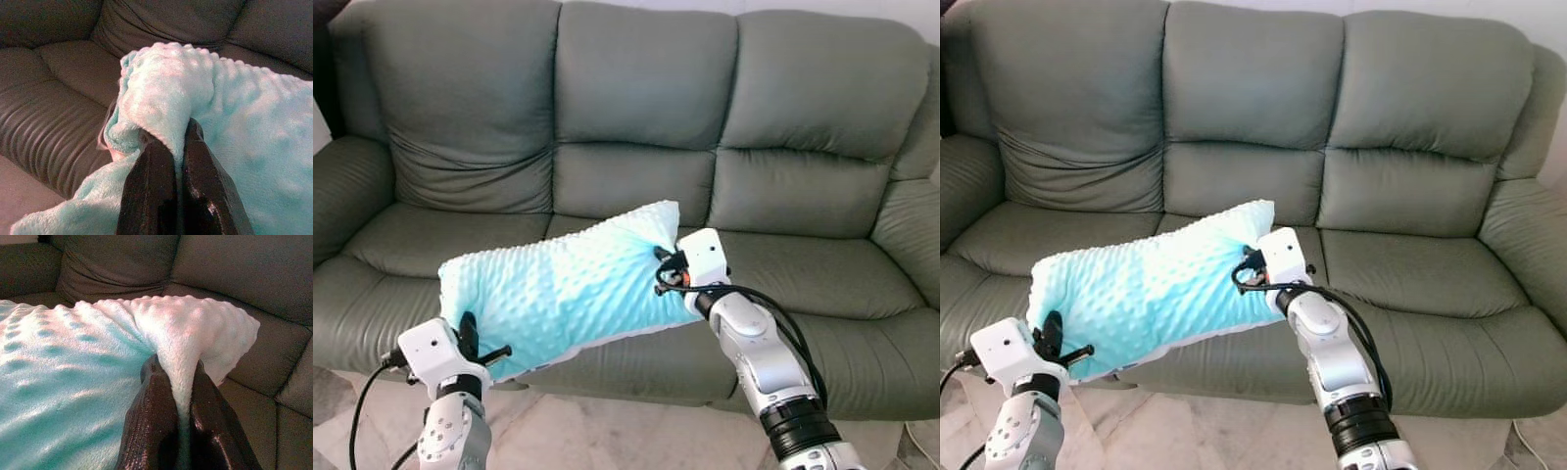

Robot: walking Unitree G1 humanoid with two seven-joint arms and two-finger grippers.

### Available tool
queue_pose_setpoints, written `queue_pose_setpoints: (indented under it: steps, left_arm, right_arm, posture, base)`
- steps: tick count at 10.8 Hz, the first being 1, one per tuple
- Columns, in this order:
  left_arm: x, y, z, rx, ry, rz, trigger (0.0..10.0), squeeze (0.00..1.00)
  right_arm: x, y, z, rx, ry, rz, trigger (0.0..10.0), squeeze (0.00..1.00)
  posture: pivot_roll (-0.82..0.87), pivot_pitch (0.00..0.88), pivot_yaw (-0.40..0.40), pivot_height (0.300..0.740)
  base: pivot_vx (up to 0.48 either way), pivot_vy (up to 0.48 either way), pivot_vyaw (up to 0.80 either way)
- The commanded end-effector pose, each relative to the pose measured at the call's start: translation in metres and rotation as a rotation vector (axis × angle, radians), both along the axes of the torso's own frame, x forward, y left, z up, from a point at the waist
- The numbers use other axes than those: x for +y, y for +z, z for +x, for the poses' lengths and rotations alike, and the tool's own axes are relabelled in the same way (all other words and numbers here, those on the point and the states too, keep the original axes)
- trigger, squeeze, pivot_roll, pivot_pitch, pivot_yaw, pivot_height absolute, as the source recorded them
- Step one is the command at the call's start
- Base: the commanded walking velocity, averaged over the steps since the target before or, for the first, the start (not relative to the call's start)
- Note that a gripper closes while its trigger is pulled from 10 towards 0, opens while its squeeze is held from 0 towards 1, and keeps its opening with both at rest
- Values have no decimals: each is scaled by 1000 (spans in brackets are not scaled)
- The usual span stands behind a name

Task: Move the pillow to the sofa

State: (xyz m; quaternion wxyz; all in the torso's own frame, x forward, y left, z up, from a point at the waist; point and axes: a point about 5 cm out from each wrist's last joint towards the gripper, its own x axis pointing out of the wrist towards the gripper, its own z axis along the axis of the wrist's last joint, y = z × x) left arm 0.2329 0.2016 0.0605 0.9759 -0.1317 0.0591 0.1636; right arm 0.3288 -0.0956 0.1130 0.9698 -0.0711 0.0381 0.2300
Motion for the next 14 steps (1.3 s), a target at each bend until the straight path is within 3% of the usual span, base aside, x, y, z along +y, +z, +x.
queue_pose_setpoints:
  steps: [1, 5, 11, 14]
  left_arm:
    - [-2, 7, 7, -24, -38, 39, 10000, 0]
    - [3, 13, 19, -32, -94, 112, 10000, 0]
    - [1, 11, 19, -36, -145, 99, 10000, 0]
    - [-3, 16, 23, -66, -180, 99, 10000, 0]
  right_arm:
    - [-6, 2, -1, -30, -51, 9, 10000, 0]
    - [-29, -10, -8, -30, -234, 6, 10000, 0]
    - [-25, -10, -8, -35, -249, 11, 10000, 0]
    - [-27, -12, -11, -32, -259, 14, 10000, 0]
  posture:
    - [-79, 45, -44, 740]
    - [-111, 45, 41, 740]
    - [-102, 58, 44, 740]
    - [-109, 63, 53, 740]
  base:
    - [0, 0, 0]
    - [0, 0, 0]
    - [0, 0, 0]
    - [440, 0, 0]
